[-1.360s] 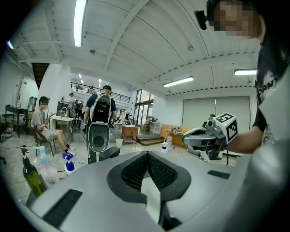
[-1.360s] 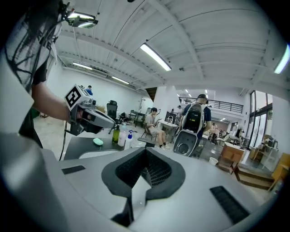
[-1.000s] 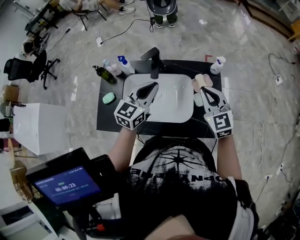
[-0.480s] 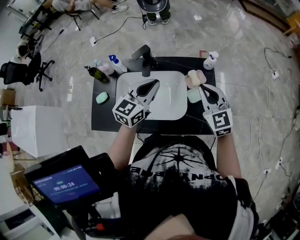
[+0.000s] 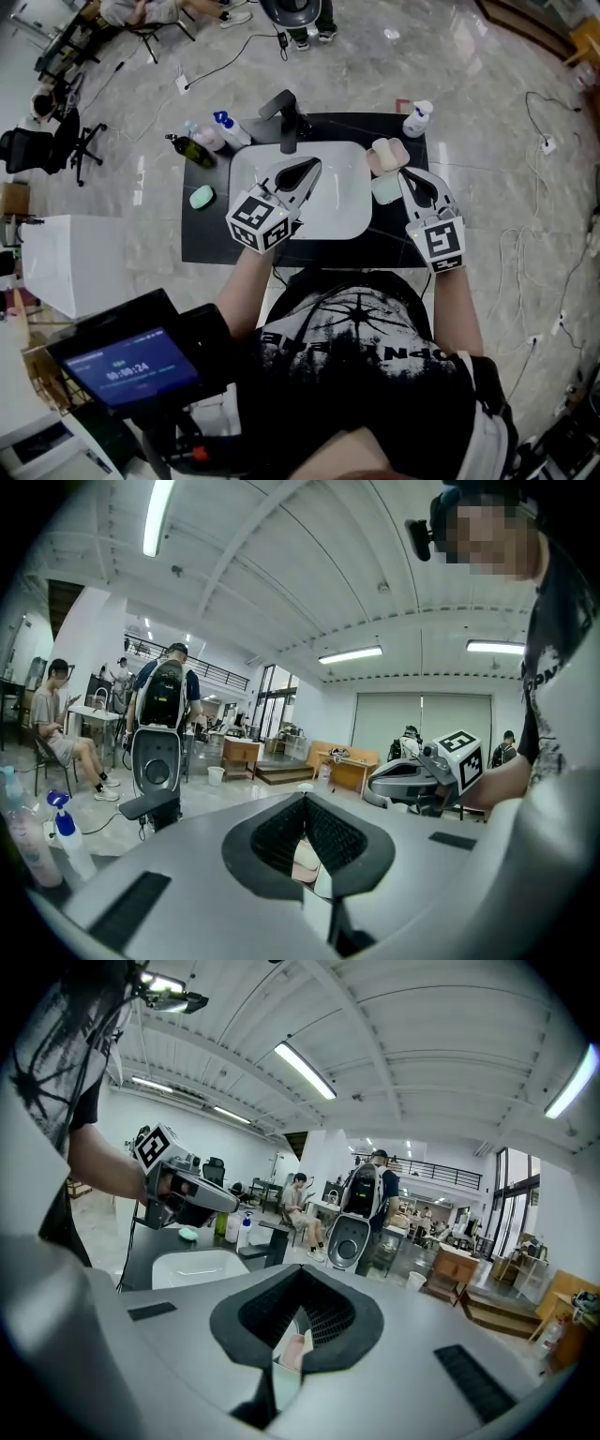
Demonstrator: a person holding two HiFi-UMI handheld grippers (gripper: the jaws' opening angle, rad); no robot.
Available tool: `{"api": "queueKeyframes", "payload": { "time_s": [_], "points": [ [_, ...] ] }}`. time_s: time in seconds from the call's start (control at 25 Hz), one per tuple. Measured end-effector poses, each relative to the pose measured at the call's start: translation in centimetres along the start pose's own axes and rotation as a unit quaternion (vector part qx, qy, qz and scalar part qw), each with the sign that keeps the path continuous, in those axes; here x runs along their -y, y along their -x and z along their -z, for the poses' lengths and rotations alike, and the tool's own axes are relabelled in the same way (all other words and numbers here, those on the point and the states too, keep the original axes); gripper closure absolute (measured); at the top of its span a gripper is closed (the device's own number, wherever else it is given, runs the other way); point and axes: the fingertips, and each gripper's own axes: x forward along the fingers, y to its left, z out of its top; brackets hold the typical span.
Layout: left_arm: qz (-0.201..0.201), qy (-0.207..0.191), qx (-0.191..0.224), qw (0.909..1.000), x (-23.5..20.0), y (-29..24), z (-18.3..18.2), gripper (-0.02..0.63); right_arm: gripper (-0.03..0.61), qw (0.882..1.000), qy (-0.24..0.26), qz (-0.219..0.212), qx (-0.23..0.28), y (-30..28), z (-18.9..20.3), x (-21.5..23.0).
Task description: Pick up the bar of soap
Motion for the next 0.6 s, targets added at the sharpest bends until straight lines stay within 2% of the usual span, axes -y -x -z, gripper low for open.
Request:
{"api": "queueKeyframes", "payload": {
  "time_s": [0.6],
  "points": [
    [0.03,0.016,-0.027,0.9991,1.2,-2.6,2.5,0.603,0.564,1.0,-0.011,0.003,-0.024,-0.4,2.9,0.5]
  ]
}}
